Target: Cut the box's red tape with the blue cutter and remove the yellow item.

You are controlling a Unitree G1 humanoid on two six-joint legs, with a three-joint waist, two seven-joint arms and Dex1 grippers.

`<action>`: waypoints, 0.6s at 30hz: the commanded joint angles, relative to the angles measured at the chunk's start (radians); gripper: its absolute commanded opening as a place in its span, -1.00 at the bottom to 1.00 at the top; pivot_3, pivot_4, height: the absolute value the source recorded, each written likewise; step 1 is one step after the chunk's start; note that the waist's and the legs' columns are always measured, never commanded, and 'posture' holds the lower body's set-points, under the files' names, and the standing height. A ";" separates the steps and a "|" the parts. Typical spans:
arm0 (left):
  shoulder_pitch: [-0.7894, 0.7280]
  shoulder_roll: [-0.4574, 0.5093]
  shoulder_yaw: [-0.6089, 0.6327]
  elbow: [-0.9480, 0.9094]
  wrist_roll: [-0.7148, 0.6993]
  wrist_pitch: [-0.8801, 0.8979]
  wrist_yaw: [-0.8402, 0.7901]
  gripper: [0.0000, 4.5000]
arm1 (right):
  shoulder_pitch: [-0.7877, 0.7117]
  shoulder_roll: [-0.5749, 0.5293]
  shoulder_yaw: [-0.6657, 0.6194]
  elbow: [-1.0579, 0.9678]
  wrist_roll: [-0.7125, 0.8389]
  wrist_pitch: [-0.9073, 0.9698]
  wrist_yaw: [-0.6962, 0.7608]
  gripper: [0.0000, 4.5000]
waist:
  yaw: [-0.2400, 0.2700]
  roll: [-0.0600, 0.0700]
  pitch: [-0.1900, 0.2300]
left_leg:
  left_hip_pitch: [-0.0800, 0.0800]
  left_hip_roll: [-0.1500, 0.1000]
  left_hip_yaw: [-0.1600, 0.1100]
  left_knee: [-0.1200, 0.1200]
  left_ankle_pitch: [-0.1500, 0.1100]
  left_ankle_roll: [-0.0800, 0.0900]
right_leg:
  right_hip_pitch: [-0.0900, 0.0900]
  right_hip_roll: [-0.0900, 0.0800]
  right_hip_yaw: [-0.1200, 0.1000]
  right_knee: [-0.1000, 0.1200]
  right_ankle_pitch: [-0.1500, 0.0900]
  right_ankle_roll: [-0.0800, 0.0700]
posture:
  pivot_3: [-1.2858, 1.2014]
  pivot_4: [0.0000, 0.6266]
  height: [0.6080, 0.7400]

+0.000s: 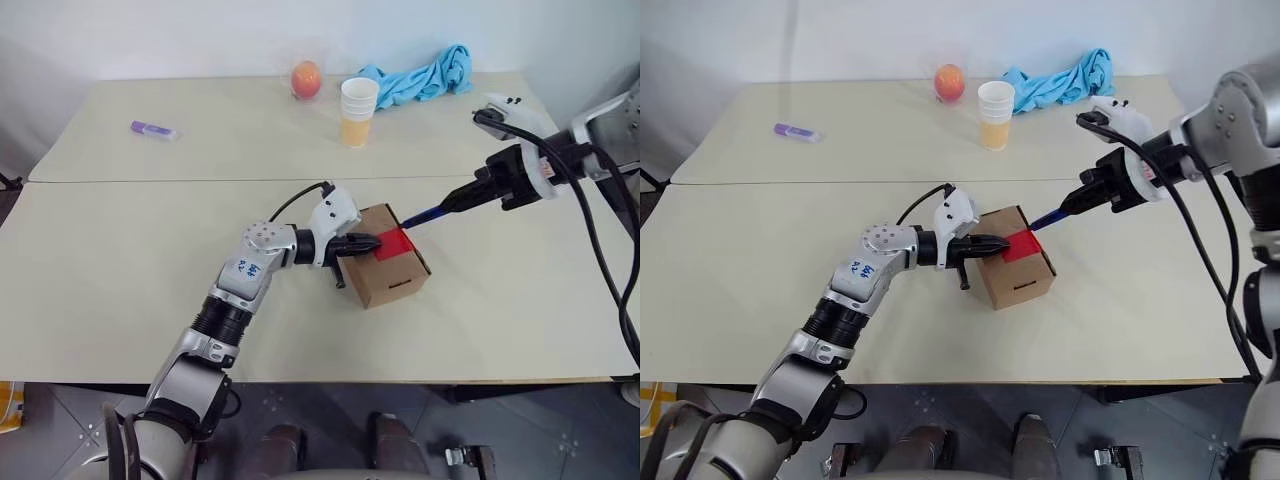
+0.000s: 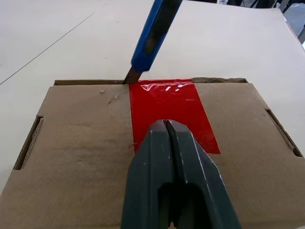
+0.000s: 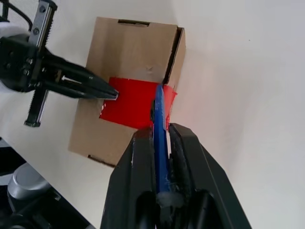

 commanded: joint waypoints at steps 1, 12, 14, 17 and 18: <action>0.019 0.000 -0.032 0.023 0.025 0.028 0.002 -0.99 | -0.067 0.045 0.032 0.065 -0.003 0.004 0.038 -0.92 | 0.000 0.000 0.000 | 0.000 0.000 0.000 0.000 0.000 0.000 | 0.000 0.000 0.000 0.000 0.000 0.000 | 0.03 -0.52 1.00; 0.025 0.018 -0.044 0.024 0.040 0.041 0.007 -0.99 | -0.202 0.045 0.286 0.087 -0.047 0.004 0.245 -0.92 | 0.000 0.001 -0.001 | 0.000 0.000 0.000 0.000 0.000 0.000 | 0.000 0.000 0.000 0.000 0.000 0.000 | 0.03 -0.52 1.00; 0.029 0.017 -0.047 0.019 0.041 0.046 0.010 -0.99 | -0.216 0.038 0.326 0.079 -0.058 0.004 0.281 -0.92 | 0.000 0.001 -0.001 | 0.000 0.000 0.000 0.000 0.000 0.000 | 0.000 0.000 0.000 0.000 0.000 0.000 | 0.03 -0.52 1.00; 0.033 0.017 -0.050 0.017 0.042 0.051 0.012 -0.99 | -0.229 0.033 0.363 0.077 -0.077 -0.001 0.324 -0.92 | 0.000 0.001 -0.001 | 0.000 0.000 0.000 0.000 0.000 0.000 | 0.000 0.000 -0.001 0.000 0.000 0.000 | 0.03 -0.52 1.00; 0.032 0.018 -0.049 0.018 0.042 0.052 0.012 -0.99 | -0.233 0.034 0.370 0.080 -0.084 -0.003 0.336 -0.92 | 0.000 0.001 -0.001 | 0.000 0.000 0.000 0.000 0.000 0.000 | 0.000 0.000 -0.001 0.000 0.000 0.000 | 0.03 -0.52 1.00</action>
